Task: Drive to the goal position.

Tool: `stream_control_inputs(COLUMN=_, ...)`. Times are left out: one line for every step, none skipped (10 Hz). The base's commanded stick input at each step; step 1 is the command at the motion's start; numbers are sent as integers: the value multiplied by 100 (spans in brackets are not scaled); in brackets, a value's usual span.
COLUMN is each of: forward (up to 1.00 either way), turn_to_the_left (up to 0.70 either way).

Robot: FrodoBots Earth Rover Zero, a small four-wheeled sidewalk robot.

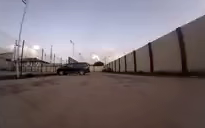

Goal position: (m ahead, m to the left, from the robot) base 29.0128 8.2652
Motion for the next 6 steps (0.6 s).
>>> stream_control_inputs(forward=70, turn_to_the_left=0)
stream_control_inputs(forward=70, turn_to_the_left=0)
stream_control_inputs(forward=70, turn_to_the_left=0)
stream_control_inputs(forward=70, turn_to_the_left=0)
stream_control_inputs(forward=70, turn_to_the_left=0)
stream_control_inputs(forward=70, turn_to_the_left=0)
